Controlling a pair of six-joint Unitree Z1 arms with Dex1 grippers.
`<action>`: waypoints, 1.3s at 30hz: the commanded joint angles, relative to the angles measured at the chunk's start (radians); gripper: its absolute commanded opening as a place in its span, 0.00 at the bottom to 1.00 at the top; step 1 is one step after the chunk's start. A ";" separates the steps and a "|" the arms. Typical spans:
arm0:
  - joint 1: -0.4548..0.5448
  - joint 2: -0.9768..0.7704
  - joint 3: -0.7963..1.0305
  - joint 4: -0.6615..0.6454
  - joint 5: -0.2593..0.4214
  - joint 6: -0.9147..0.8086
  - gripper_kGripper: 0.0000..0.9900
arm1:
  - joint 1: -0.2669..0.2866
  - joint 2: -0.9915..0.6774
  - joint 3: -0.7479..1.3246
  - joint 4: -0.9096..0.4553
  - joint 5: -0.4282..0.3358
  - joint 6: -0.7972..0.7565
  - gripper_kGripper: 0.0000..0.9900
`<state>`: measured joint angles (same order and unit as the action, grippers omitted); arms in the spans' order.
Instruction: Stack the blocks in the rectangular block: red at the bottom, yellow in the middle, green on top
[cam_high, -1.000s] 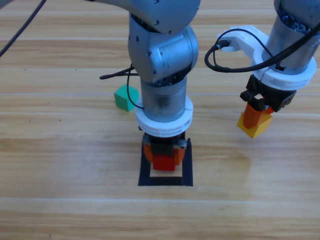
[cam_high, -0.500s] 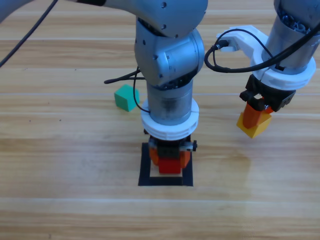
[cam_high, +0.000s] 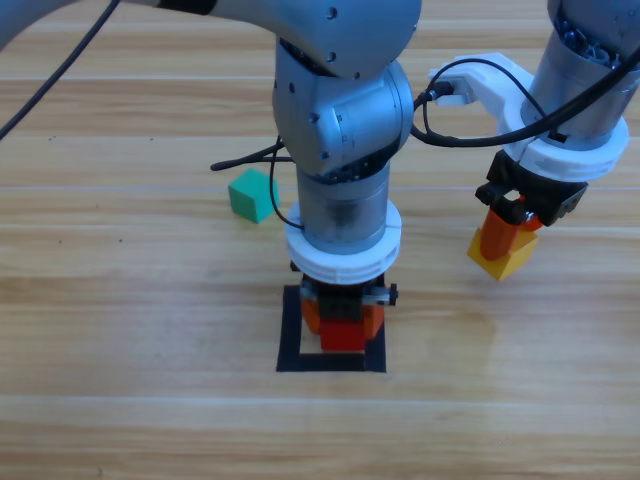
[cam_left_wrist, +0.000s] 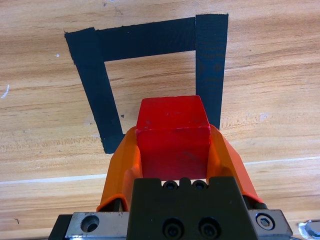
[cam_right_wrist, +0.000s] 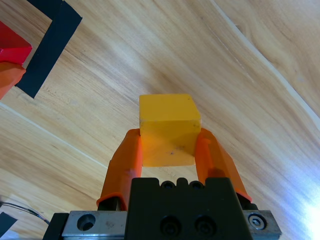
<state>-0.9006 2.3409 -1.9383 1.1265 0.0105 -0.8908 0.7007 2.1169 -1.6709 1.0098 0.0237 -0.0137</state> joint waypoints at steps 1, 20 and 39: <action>-0.020 0.060 0.002 -0.013 -0.003 -0.007 0.00 | -0.023 0.005 0.031 -0.017 0.012 -0.012 0.00; -0.017 0.066 0.002 -0.014 0.002 0.003 0.00 | -0.023 0.005 0.034 -0.016 0.021 -0.017 0.00; -0.017 0.048 0.013 -0.014 0.023 0.000 0.00 | -0.023 0.005 0.036 -0.016 0.024 -0.020 0.00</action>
<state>-0.9012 2.3627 -1.9383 1.1238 0.0219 -0.8908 0.7007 2.1170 -1.6656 1.0097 0.0333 -0.0290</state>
